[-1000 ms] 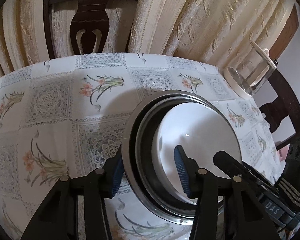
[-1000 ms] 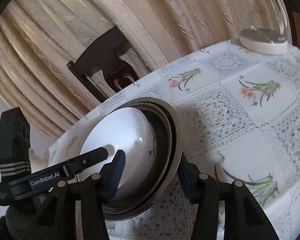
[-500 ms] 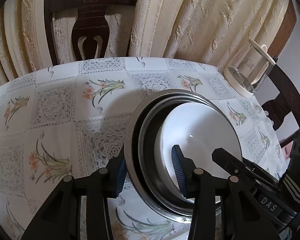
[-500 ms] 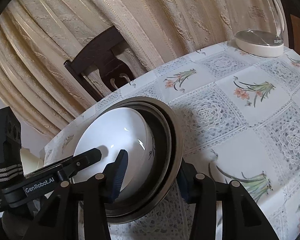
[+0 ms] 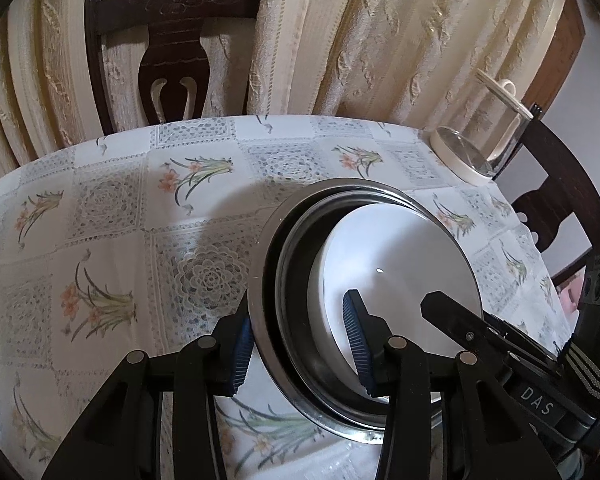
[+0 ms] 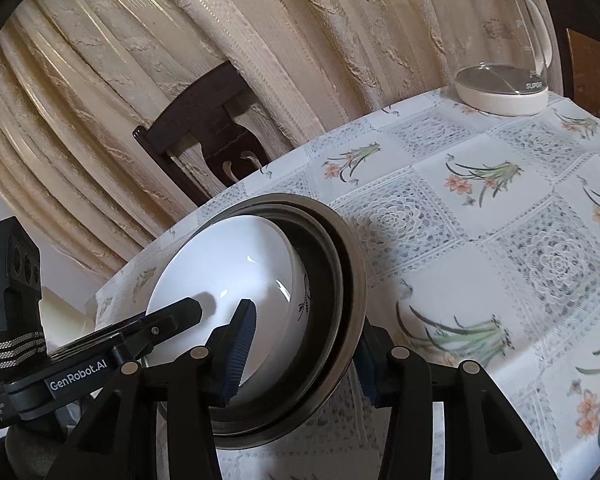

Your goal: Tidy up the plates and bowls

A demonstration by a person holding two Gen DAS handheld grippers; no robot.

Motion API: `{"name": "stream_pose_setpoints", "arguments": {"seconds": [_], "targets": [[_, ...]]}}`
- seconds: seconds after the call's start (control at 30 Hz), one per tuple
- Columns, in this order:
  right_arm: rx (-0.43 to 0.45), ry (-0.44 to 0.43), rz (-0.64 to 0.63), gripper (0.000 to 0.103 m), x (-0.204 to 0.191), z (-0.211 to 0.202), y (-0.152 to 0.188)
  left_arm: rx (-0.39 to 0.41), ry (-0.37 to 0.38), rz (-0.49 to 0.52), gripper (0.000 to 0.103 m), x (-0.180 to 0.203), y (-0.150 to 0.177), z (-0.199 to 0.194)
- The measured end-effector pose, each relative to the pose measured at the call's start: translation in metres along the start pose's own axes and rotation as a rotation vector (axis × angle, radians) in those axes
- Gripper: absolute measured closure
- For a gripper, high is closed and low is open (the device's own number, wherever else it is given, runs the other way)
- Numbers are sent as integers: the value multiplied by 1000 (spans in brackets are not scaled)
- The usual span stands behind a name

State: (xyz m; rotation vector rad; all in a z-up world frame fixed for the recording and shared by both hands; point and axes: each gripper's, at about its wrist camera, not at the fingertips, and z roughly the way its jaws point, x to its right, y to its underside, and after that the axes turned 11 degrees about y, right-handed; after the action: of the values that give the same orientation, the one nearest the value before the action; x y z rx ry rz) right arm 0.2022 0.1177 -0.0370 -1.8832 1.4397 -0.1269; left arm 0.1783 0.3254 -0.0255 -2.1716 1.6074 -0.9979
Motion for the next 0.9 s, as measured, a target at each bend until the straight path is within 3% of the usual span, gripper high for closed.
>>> {"name": "stream_pose_setpoints", "arguments": {"seconds": [0.9], "targets": [[11,-29,-12,54,-11,-68,44,34,14,-10,59,32,59,-75]]}}
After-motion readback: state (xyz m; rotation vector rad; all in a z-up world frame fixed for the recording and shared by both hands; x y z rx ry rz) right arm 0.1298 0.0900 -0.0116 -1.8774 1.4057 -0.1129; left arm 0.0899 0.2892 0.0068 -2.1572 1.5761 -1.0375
